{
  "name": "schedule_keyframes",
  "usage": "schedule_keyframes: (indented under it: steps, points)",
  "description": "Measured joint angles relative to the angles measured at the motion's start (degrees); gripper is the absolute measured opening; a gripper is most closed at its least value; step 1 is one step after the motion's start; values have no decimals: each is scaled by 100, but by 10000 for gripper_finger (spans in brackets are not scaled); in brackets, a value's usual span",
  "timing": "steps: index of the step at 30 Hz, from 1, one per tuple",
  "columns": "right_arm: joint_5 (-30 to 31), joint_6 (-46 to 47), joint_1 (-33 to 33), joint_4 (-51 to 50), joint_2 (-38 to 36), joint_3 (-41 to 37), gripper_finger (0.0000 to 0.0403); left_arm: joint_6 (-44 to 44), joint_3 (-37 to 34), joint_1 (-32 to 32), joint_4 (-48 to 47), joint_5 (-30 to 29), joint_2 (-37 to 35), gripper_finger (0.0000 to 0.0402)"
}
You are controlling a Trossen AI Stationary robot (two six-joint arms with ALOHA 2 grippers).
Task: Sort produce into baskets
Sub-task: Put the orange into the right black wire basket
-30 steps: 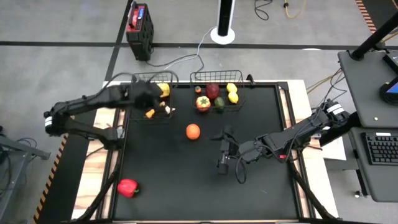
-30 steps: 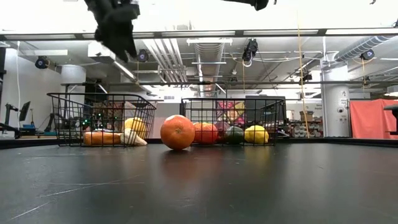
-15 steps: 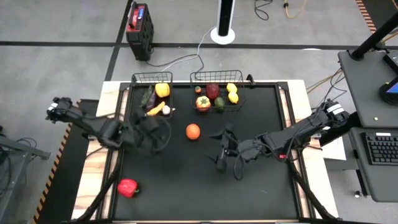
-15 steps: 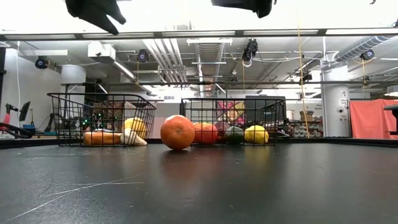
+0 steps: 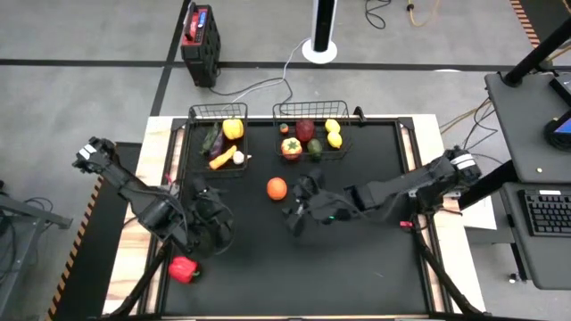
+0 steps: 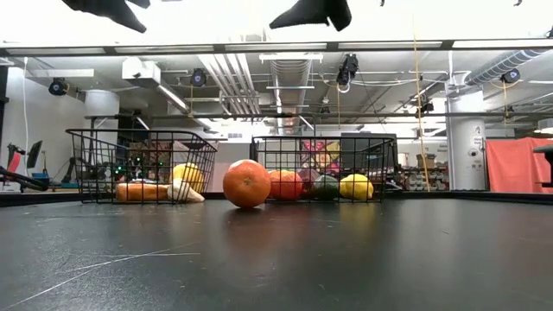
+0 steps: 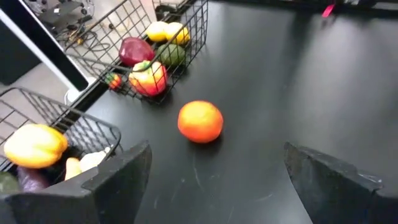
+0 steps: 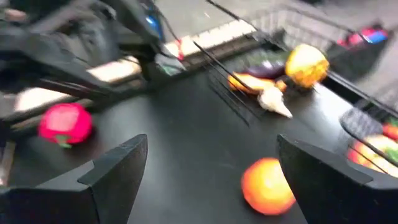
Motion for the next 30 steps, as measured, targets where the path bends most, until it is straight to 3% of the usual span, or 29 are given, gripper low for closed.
schedule_keyframes:
  steps: [9,30]
  points:
    - [-11,1333,-465,-2068,1035,1361,345,-1031,0,-217,-1131,-27,9,343]
    - [-210,3133,-1133,-3561,2833,2504,345,-1288,-284,-321,-1719,-172,7,343]
